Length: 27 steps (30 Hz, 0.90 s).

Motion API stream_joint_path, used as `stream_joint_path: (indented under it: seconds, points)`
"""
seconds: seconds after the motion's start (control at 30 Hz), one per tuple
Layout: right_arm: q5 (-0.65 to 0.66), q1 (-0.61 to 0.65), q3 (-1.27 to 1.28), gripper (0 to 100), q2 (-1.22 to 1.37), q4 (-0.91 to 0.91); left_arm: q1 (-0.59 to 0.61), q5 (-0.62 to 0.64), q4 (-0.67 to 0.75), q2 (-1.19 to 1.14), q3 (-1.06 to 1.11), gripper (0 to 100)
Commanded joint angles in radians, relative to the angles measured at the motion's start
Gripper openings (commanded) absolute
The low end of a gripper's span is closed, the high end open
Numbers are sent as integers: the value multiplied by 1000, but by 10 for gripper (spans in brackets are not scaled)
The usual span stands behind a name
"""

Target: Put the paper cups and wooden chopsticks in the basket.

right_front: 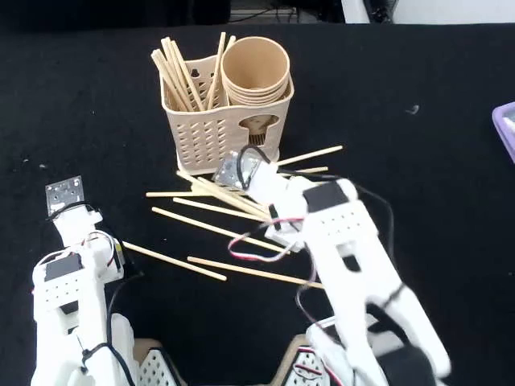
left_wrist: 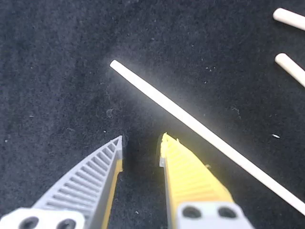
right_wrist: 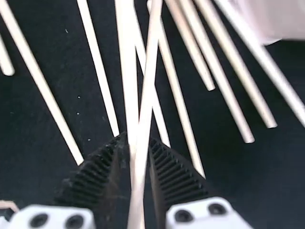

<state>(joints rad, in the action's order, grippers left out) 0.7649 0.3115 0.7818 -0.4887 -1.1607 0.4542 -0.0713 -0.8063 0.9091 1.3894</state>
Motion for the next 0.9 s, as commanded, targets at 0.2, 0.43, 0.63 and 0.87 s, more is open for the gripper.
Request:
stream_joint_path:
  seconds: [0.2, 0.43, 0.63, 0.87]
  points:
    - [-100, 149, -96, 11, -274, -61, -12, 2, 15, 17, -7, 135]
    - [-193, 249, -387, 11, -288, -161, -12, 2, 15, 17, -7, 135]
    - [-304, 249, -544, 11, -266, -92, -12, 2, 15, 17, -7, 135]
    - [-466, 249, -547, 11, -176, 239, -12, 2, 15, 17, -7, 135]
